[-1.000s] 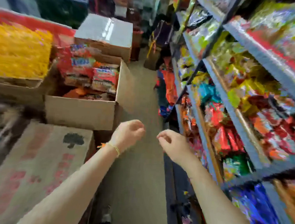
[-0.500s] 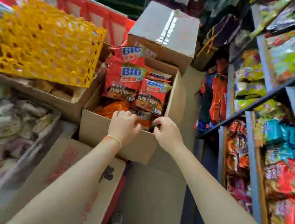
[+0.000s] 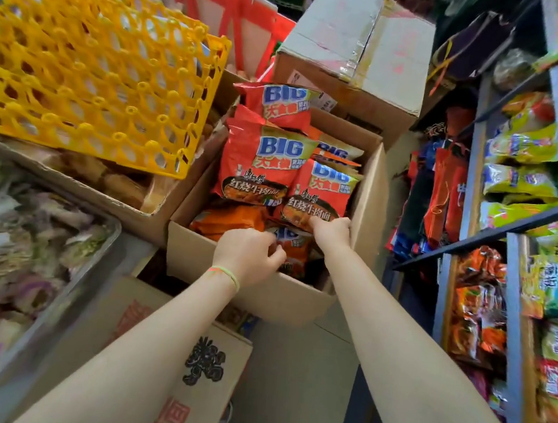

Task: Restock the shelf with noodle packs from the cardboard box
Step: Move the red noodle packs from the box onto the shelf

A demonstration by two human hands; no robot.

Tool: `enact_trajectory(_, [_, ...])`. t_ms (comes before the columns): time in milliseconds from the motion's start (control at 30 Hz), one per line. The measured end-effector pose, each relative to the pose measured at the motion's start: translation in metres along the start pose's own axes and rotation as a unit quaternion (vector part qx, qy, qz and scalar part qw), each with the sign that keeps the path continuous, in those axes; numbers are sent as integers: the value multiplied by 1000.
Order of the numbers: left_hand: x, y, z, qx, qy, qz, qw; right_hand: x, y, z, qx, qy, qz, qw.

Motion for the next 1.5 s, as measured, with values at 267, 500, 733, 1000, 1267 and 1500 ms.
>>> enact_trajectory(267, [10, -8, 11, -37, -115, -3, 993, 29, -6, -4, -76, -67, -116, 988])
enact_trajectory(500, [22, -4, 26, -140, -136, -98, 976, -1, 3, 27, -101, 3, -172, 980])
enact_trajectory(733, [24, 6, 43, -169, -113, -111, 973, -5, 43, 58, -137, 83, -139, 977])
enact_trajectory(1000, [26, 11, 70, -226, -130, -113, 959, 0, 44, 72, -192, 93, -123, 969])
enact_trajectory(1267, [-3, 7, 63, -255, 14, 193, 947, 5, 42, 79, -234, 75, -149, 958])
enact_trajectory(1500, [-30, 28, 50, -187, 258, 577, 752, 8, 42, 101, -360, 51, -186, 913])
Point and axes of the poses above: each hand's wrist, its own z-axis away from the middle knuckle, its own y-axis out of the back of the hand, x = y × z, the point moved 7 cm from there along -z, towards the middle knuckle, and after that the axes turned 6 degrees about -z, right-handed, at the moved point
